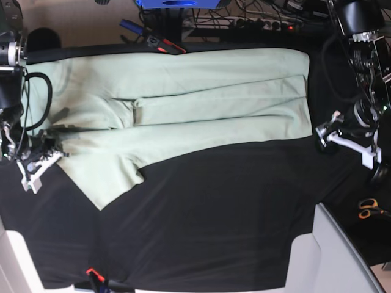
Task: Fold the T-shirt properly
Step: 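Regrasp the folded edge with both grippers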
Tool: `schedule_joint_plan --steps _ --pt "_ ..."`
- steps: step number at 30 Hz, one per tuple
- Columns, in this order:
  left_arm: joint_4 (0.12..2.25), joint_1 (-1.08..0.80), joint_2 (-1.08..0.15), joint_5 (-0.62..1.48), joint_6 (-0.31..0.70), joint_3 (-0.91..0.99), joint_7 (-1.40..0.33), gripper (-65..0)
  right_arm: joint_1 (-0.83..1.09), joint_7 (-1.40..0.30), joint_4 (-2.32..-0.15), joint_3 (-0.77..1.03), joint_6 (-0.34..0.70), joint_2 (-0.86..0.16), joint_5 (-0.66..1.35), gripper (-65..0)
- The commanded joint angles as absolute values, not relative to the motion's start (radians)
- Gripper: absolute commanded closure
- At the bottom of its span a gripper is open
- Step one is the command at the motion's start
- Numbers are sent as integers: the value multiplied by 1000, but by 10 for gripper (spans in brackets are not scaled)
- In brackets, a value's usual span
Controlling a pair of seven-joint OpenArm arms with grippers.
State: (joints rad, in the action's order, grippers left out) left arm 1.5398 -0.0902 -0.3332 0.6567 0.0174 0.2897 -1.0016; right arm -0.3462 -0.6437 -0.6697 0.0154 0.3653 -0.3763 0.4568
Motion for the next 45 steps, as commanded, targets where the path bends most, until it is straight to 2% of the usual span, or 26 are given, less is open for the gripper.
schedule_joint_plan --steps 1,4,8,14,24,34,45 --pt "1555 -68 -352 659 18 298 -998 -608 -369 -634 -682 22 367 -390 461 -1" --pt "1532 -12 -338 659 18 298 -1030 -611 -369 -634 -682 22 367 -389 464 -1" --pt "1388 68 -332 659 18 298 -1073 -611 -369 -634 -682 22 367 -389 464 -1" --pt "1242 85 -332 653 18 298 -1069 -611 -369 -634 -682 22 371 -389 466 -1" --pt "1224 74 -312 651 18 286 -1003 -611 -367 -636 -682 22 374 -389 466 -1" --pt "1102 102 -291 651 18 285 -963 -611 -367 -636 -682 22 374 -389 466 0" --pt "1102 131 -275 651 18 143 -963 -610 -369 -636 -682 22 374 -390 466 0"
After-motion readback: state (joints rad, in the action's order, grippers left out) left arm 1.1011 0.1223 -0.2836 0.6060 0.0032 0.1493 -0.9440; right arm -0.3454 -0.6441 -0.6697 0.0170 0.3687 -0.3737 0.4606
